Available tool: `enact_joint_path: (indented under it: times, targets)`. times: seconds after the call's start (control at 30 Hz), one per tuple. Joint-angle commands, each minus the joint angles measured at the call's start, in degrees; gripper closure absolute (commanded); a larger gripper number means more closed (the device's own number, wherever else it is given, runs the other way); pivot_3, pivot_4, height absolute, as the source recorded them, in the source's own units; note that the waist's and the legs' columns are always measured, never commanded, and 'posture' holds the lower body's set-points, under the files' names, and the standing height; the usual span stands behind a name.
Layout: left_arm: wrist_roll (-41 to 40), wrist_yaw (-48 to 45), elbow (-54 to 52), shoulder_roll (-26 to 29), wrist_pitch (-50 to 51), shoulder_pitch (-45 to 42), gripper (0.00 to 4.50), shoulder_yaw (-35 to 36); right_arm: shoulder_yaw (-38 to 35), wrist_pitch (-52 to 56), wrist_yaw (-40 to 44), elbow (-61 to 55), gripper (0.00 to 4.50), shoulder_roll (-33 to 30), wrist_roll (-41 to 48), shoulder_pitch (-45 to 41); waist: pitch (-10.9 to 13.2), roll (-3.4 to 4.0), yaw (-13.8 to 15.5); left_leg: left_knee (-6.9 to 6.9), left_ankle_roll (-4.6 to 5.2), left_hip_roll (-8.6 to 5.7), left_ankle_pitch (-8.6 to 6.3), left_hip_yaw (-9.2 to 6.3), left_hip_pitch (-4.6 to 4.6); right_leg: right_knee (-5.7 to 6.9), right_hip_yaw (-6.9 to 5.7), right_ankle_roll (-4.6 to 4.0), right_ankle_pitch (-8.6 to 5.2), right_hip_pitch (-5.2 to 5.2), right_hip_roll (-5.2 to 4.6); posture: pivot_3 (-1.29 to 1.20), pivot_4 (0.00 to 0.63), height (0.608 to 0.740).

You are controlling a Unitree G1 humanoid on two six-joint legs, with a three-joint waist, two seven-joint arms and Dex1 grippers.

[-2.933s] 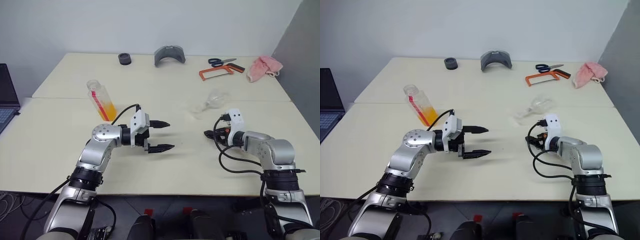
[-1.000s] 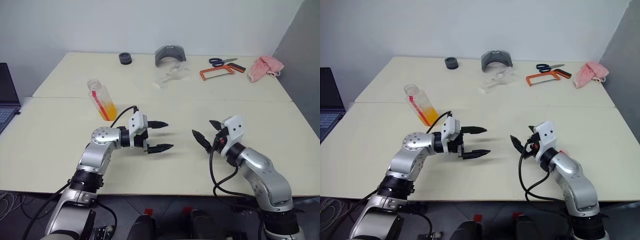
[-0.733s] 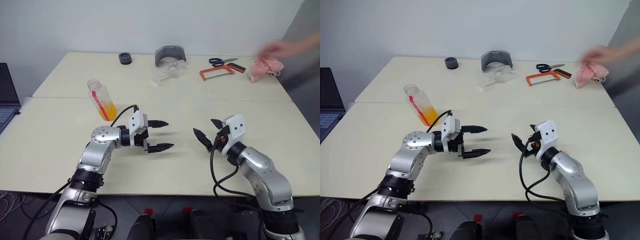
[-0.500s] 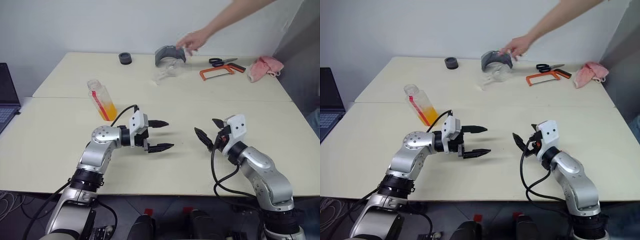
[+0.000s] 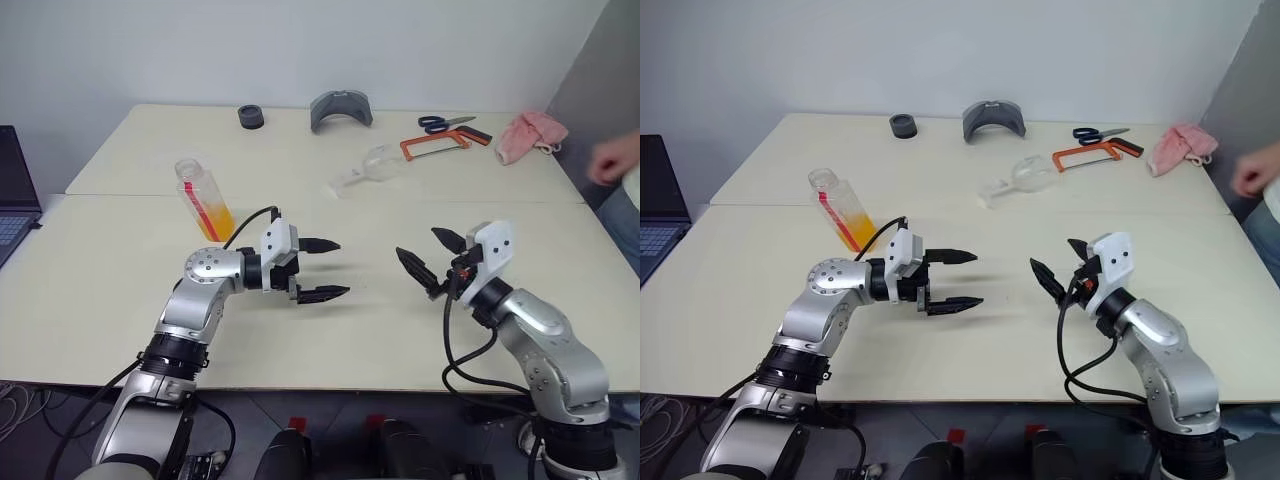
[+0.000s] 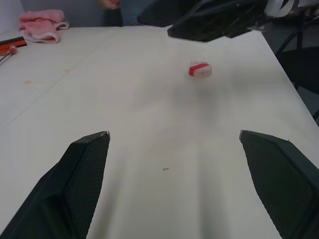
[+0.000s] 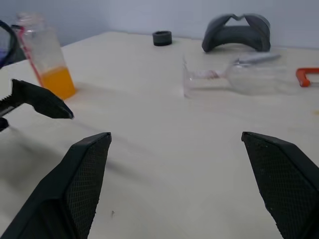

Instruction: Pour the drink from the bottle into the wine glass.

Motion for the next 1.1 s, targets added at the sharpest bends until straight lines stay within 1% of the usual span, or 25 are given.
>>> enact_joint_path:
  times: [0.03, 0.17, 0.3, 0.37, 0.47, 0.63, 0.77, 1.1]
  targets:
    - [0.07, -0.55, 0.09, -0.22, -0.73, -1.56, 0.00, -0.08, -0.85, 1.60, 1.24, -2.85, 0.03, -1.65, 2.39, 0.95, 0.00, 0.00, -0.01, 0.00, 0.00, 0.00, 0.00, 0.00, 0.00, 0.00, 0.00, 0.00, 0.00, 0.00, 0.00, 0.00, 0.150, 0.740]
    - [0.15, -0.94, 0.80, -0.30, -1.16, -1.93, 0.00, -0.24, 0.04, 5.80, 0.11, -3.47, 0.03, -2.55, 3.79, 2.37, 0.00, 0.00, 0.00, 0.00, 0.00, 0.00, 0.00, -0.01, -0.02, -0.01, 0.01, 0.00, 0.00, 0.00, 0.00, 0.00, 0.150, 0.740]
    - [0.33, -1.39, 1.35, -0.44, -1.53, -2.05, 0.00, -0.23, -2.21, 11.61, -5.89, -2.51, 0.03, 0.63, 5.63, 1.35, 0.00, 0.00, 0.00, -0.01, 0.00, 0.01, 0.00, -0.02, -0.01, -0.01, 0.01, 0.00, 0.00, -0.01, 0.01, 0.00, 0.150, 0.740]
    - [0.47, -1.69, 1.71, -0.46, -1.90, -1.96, 0.00, -0.18, -1.88, 11.53, -8.10, -1.19, 0.03, 0.15, 2.64, 0.13, 0.01, 0.01, 0.01, -0.01, 0.00, 0.01, 0.00, -0.02, -0.01, -0.01, 0.01, 0.00, 0.00, -0.01, 0.00, 0.00, 0.150, 0.740]
    - [0.55, -2.06, 2.11, -0.48, -2.27, -1.85, 0.00, -0.16, 1.83, 8.99, -8.64, 0.99, 0.03, -4.00, -4.21, -0.58, 0.01, 0.02, 0.13, -0.01, 0.00, -0.03, 0.00, -0.01, -0.02, -0.02, 0.02, 0.01, 0.01, -0.01, -0.03, 0.00, 0.150, 0.740]
    - [0.57, -2.52, 2.92, -0.41, -2.77, -1.75, 0.00, -0.07, 2.34, 7.13, -11.51, 4.01, 0.03, -4.56, -9.38, -2.94, 0.02, 0.02, 0.15, -0.06, 0.00, -0.05, 0.00, 0.09, -0.02, -0.04, 0.02, 0.01, 0.00, -0.03, 0.01, 0.00, 0.150, 0.740]
    - [0.73, -2.75, 3.70, -0.21, -3.19, -1.64, 0.00, 0.21, 1.89, 7.03, -11.62, 5.64, 0.03, -4.75, -10.88, -3.27, 0.02, 0.03, 0.23, -0.06, 0.00, -0.04, 0.00, 0.12, -0.03, -0.04, 0.02, 0.01, 0.01, -0.03, 0.01, 0.00, 0.150, 0.740]
    - [-0.04, -2.51, 2.97, 0.51, -1.51, -2.28, 0.00, 0.85, 0.77, 7.54, -10.45, 5.40, 0.03, -5.30, -11.09, -2.56, 0.02, 0.03, 0.28, -0.06, 0.00, -0.03, 0.00, 0.10, -0.02, -0.04, 0.02, 0.01, 0.01, -0.03, -0.01, 0.00, 0.150, 0.740]
